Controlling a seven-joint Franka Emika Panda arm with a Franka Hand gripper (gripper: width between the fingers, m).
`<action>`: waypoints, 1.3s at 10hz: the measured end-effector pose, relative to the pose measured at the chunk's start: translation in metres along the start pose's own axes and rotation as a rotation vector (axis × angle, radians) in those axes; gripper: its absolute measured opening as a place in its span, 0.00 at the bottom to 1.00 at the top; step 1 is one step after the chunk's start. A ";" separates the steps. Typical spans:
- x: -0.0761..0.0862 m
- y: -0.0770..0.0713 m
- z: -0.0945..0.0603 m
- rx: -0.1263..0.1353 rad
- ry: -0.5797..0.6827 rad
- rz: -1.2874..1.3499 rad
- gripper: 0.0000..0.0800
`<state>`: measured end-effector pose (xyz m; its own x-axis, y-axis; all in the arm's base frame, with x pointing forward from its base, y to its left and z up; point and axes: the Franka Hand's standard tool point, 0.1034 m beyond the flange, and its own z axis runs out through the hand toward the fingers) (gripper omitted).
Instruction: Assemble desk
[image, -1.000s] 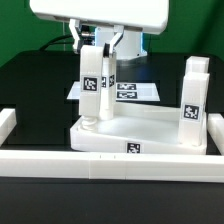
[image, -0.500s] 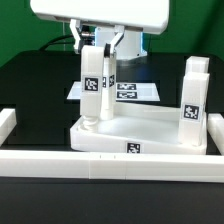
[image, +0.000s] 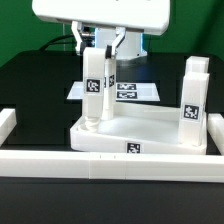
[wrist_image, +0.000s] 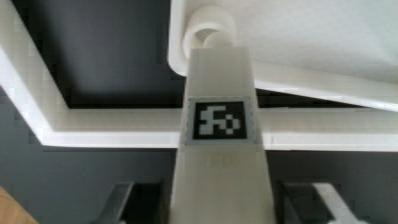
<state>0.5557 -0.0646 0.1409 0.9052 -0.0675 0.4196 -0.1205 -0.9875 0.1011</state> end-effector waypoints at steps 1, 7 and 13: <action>0.000 0.001 0.000 -0.001 0.000 0.000 0.36; -0.003 0.003 0.006 -0.010 -0.010 -0.006 0.36; -0.003 0.002 0.013 -0.030 0.027 -0.024 0.36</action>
Offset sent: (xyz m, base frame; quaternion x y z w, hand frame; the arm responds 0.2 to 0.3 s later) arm 0.0005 -0.0017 -0.0034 0.0038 0.0022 -0.0006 1.0000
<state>0.5583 -0.0686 0.1281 0.8969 -0.0397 0.4404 -0.1116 -0.9840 0.1386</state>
